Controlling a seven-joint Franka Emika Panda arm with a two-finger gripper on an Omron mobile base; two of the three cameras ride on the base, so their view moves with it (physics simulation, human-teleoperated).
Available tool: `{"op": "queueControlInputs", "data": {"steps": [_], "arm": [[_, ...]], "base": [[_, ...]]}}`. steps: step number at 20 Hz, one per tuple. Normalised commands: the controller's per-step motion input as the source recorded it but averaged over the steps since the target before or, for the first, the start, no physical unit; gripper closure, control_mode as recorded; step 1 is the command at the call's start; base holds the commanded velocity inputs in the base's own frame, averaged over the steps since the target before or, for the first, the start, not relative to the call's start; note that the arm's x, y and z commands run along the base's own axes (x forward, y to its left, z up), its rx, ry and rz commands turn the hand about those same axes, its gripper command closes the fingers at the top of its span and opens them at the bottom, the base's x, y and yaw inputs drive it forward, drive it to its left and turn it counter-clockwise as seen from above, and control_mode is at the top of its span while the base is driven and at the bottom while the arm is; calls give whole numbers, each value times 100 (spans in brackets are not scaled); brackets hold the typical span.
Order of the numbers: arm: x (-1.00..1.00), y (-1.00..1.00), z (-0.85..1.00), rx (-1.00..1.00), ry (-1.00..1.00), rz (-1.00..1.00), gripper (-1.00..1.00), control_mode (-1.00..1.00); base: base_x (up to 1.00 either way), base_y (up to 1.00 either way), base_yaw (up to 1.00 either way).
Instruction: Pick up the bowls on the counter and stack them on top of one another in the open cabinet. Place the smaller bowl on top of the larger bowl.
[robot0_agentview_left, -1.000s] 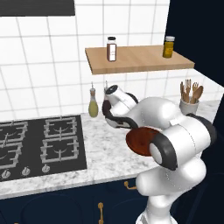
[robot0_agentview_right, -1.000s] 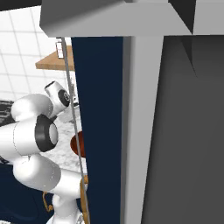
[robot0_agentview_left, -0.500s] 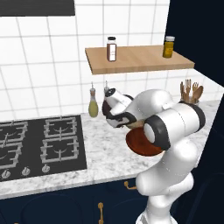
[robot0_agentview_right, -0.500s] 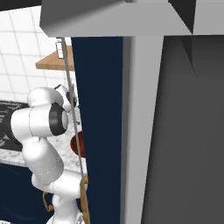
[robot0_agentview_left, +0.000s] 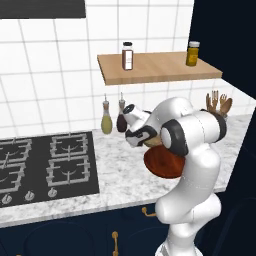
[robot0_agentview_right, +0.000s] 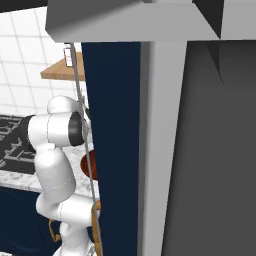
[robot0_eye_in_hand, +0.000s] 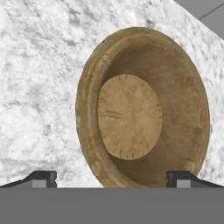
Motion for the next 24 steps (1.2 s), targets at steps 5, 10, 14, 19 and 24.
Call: {"op": "queueControlInputs", "data": {"steps": [5,10,14,19,24], "arm": [[39,0,-28,0,-1,0,100,-100],[10,-1,-16,0,-4,0,100,-100],[0,0,0,0,-1,0,100,-100],[-9,5,45,0,-5,-2,100,-100],[-62,7,87,0,-11,-4,100,-100]], "base": [[0,0,0],[0,0,0],[0,0,0],[0,0,0],[0,0,0]]}}
